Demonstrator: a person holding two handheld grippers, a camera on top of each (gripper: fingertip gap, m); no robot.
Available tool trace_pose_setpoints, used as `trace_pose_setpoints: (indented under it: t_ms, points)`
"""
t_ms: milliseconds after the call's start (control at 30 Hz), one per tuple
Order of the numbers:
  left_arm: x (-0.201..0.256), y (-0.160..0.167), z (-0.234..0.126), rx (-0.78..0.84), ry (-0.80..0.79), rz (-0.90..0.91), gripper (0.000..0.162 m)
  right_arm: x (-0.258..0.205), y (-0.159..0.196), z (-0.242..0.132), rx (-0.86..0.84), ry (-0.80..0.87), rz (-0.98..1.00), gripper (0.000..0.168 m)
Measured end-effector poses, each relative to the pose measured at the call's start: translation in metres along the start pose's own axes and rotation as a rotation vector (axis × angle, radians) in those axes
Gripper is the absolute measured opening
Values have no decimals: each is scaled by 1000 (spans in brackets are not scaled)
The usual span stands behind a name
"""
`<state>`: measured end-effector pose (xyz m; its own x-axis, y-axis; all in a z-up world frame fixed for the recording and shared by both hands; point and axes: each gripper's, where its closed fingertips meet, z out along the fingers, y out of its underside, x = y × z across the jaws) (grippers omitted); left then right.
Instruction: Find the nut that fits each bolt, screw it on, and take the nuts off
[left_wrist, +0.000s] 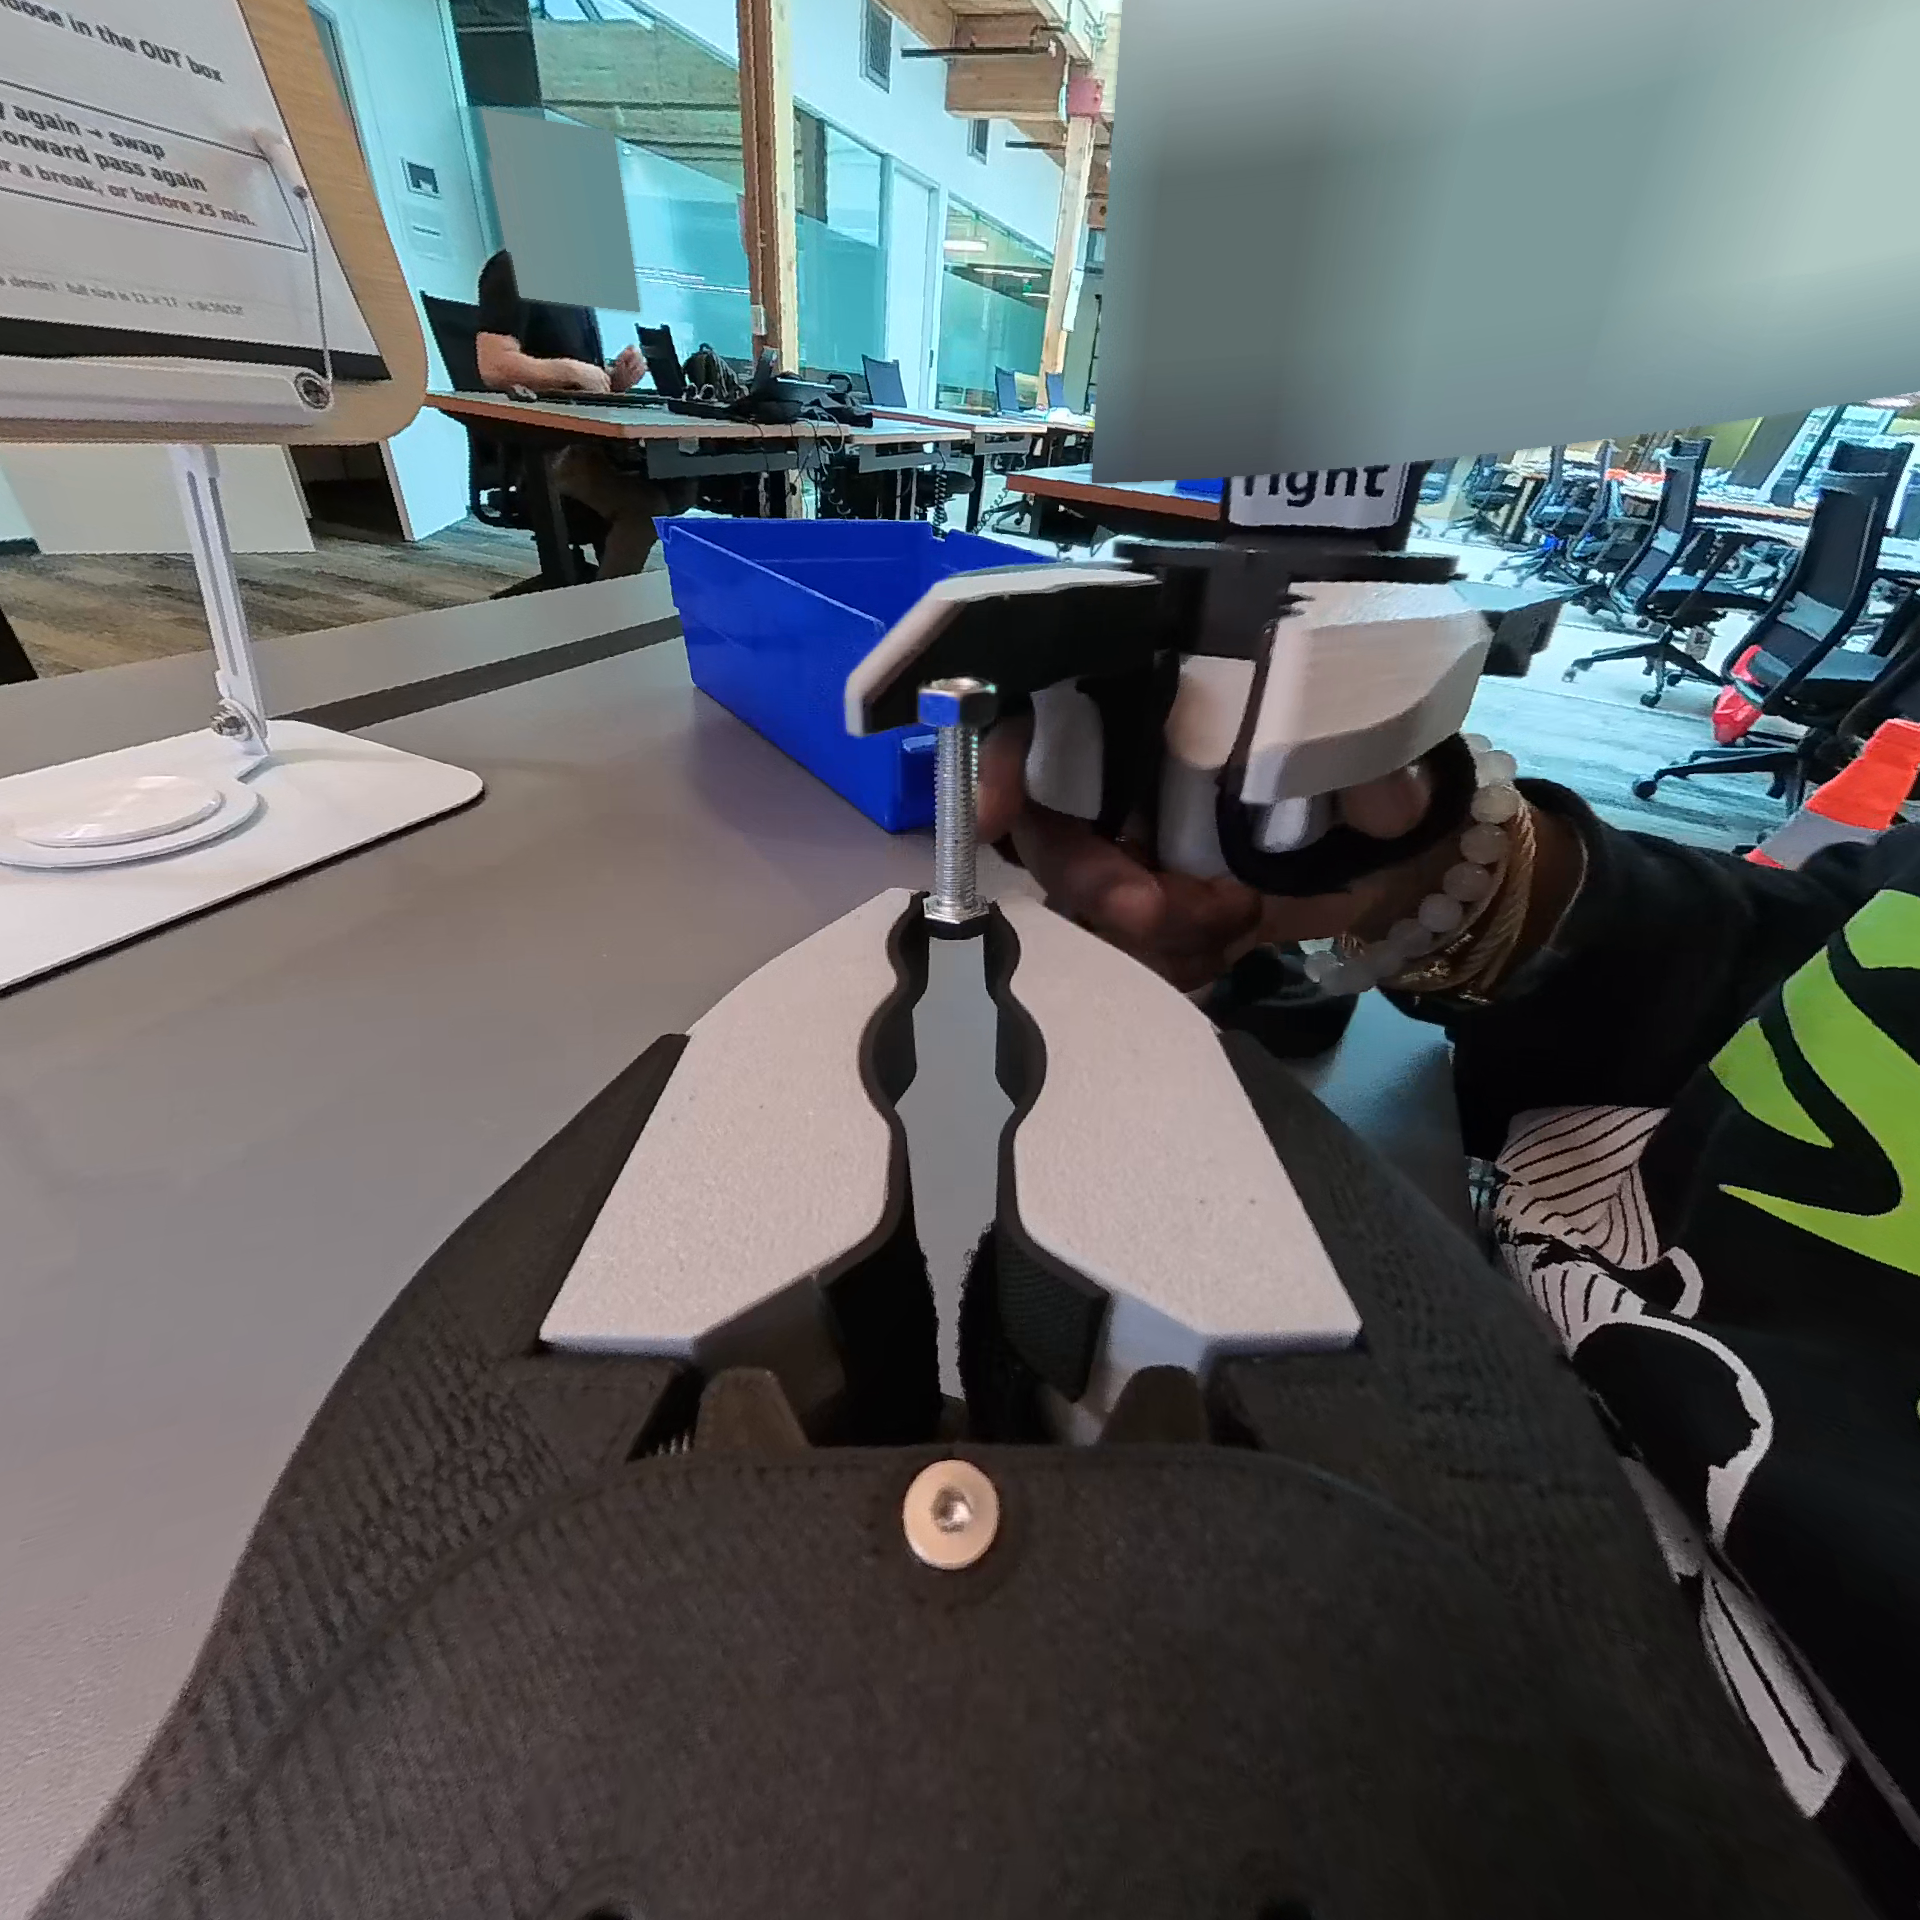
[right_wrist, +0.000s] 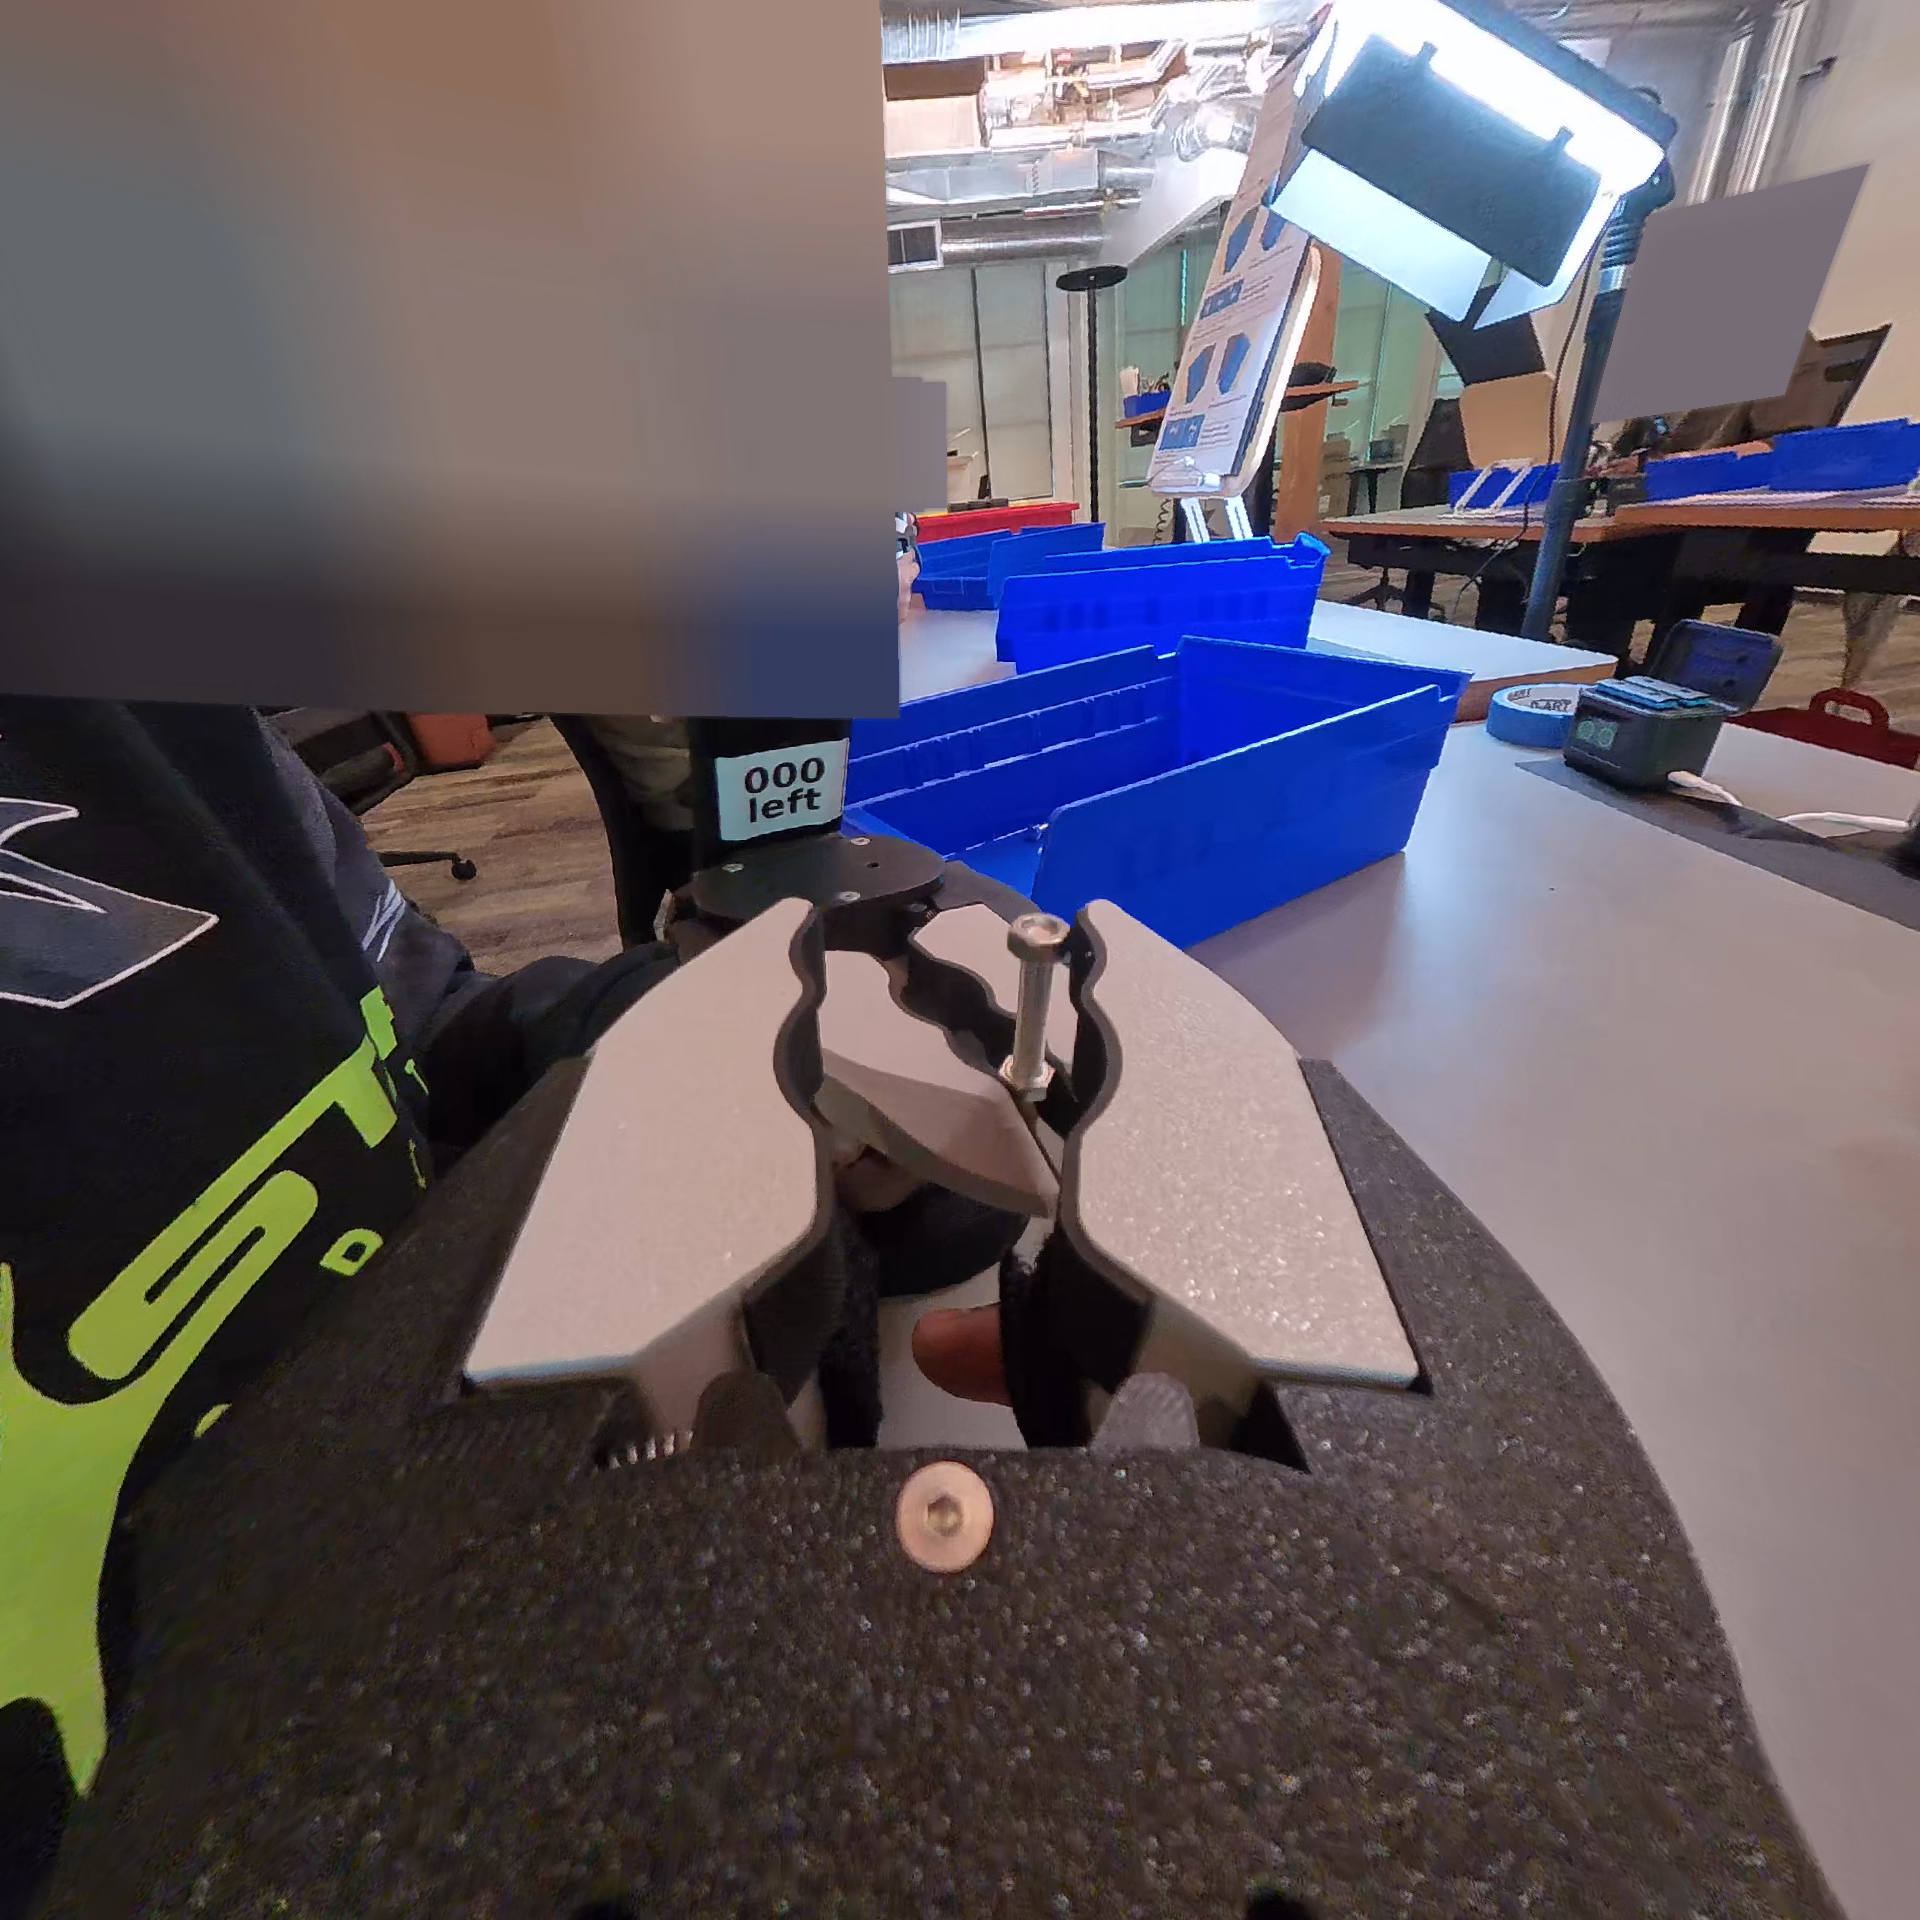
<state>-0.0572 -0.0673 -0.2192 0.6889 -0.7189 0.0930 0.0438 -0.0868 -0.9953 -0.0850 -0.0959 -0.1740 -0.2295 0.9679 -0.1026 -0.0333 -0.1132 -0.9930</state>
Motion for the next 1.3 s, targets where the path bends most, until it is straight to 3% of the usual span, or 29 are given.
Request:
trace_pose_setpoints:
  t_ms: [267, 467, 733, 967, 1200, 1300]
  points:
    - [-1, -1, -1, 5, -3, -2, 10, -2, -3, -19, 18, 39, -16, 30]
    - [1, 0, 0, 0, 2, 7, 10, 7, -2, -6, 21, 38, 2, 44]
    - [1, 1, 1, -9, 6, 10, 10, 0, 6, 17, -43, -41, -10, 45]
    - [-1, 0, 0, 0, 0, 0, 10, 1, 3, -1, -19, 16, -10, 43]
    - [-1, 0, 0, 1, -2, -4, 10, 1, 0, -20, 6, 58, -13, 26]
    - [0, 0, 0, -2, 0, 0, 10, 7, -1, -19, 13, 75, -12, 29]
